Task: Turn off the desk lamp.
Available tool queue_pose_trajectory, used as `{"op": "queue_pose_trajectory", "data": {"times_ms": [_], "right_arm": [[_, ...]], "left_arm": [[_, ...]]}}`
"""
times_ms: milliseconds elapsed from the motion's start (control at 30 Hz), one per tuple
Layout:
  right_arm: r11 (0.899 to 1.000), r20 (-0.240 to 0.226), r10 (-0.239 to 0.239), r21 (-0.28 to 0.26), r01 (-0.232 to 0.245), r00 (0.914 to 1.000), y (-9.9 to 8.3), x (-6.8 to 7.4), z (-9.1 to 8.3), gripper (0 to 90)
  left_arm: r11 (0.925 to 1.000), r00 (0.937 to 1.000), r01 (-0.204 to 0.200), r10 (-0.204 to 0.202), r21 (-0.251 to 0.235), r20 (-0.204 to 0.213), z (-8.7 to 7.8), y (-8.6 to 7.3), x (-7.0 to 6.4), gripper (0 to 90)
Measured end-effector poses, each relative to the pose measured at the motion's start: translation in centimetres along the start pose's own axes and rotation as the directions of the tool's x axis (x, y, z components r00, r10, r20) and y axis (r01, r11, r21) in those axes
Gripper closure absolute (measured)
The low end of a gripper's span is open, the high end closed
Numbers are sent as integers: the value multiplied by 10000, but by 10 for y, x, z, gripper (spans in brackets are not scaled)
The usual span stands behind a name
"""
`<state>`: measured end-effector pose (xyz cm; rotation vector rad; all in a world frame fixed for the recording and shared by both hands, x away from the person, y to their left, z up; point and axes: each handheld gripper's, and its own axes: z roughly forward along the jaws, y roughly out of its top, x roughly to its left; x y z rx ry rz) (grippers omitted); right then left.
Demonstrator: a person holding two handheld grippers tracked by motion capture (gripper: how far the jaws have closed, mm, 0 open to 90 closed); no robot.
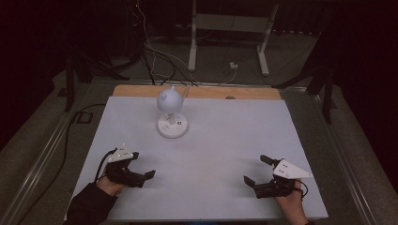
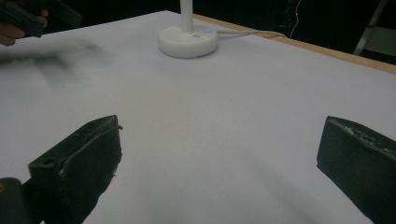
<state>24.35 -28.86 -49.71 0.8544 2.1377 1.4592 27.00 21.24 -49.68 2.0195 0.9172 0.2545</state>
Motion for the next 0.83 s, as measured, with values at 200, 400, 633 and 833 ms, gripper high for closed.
{"op": "queue_pose_trajectory", "data": {"times_ms": [200, 400, 633, 833], "right_arm": [[10000, -23, -10, 50, 10, 10000, 0, 0, 0, 0], [10000, -34, 43, 83, -43, 10000, 0, 0, 0, 0], [9999, -117, 64, 147, -62, 9999, -1, 0, 2, 0], [9998, -124, 42, 171, -40, 9999, -1, 0, 3, 0]], "left_arm": [[9998, 9999, -117, 117, 150, 6, -5, -14, -1, 5], [9986, 9989, -455, 457, 274, -52, -11, -26, -2, 5], [9975, 9975, -696, 695, 138, 96, -12, -30, 1, 5], [9969, 9966, -788, 787, 29, 240, -9, -30, 0, 5]]}}
